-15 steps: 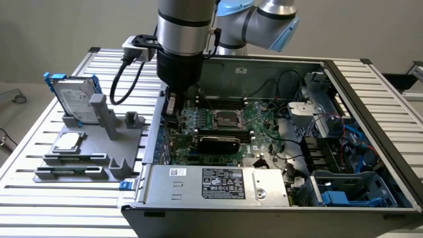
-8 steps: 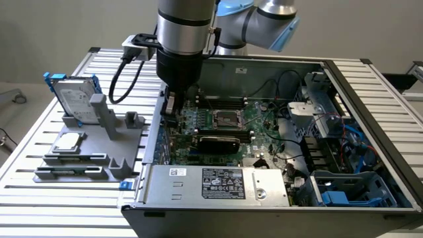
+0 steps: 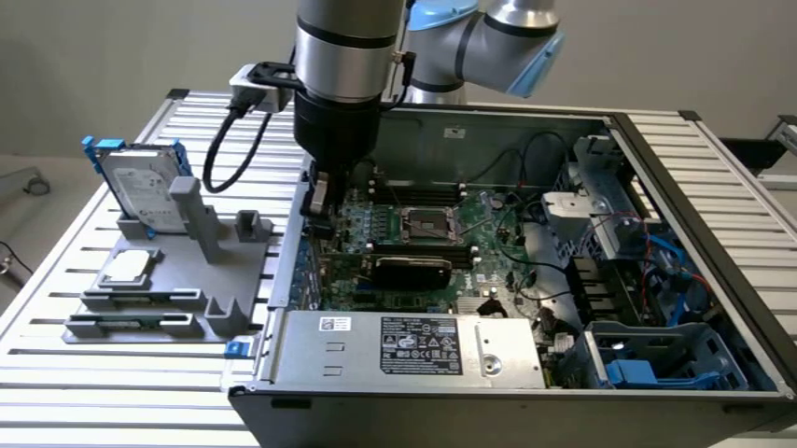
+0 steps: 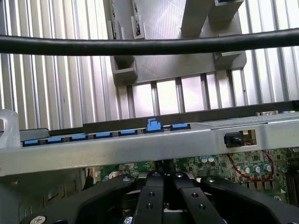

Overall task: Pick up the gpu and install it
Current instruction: 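Press down on the gpu until it lock into place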

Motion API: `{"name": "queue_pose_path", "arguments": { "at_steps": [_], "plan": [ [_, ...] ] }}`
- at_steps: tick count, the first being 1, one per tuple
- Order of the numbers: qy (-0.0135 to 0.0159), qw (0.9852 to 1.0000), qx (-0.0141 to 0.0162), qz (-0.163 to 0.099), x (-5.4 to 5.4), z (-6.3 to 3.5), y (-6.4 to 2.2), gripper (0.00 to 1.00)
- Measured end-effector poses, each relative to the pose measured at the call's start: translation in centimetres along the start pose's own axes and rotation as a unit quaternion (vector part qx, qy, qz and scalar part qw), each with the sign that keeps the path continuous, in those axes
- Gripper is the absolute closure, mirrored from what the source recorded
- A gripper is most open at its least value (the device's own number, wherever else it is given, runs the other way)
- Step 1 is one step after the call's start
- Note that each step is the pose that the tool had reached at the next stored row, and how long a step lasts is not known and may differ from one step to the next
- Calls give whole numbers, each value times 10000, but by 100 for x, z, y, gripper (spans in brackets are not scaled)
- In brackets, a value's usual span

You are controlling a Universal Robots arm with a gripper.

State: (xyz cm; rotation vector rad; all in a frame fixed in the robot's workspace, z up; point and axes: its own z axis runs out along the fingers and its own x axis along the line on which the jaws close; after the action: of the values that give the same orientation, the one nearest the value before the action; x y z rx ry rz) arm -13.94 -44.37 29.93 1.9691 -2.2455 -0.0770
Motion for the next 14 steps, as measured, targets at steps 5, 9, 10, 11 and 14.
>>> {"name": "queue_pose_path", "arguments": {
  "at_steps": [5,9,10,11,14],
  "plan": [
    [-3,10000,-4,26,1,0,3,89],
    [-5,10000,-5,37,0,1,4,89],
    [-5,10000,-5,39,0,0,4,89],
    [-5,10000,-6,41,1,1,4,89],
    [-5,10000,-6,49,0,3,4,89]
  ]
}}
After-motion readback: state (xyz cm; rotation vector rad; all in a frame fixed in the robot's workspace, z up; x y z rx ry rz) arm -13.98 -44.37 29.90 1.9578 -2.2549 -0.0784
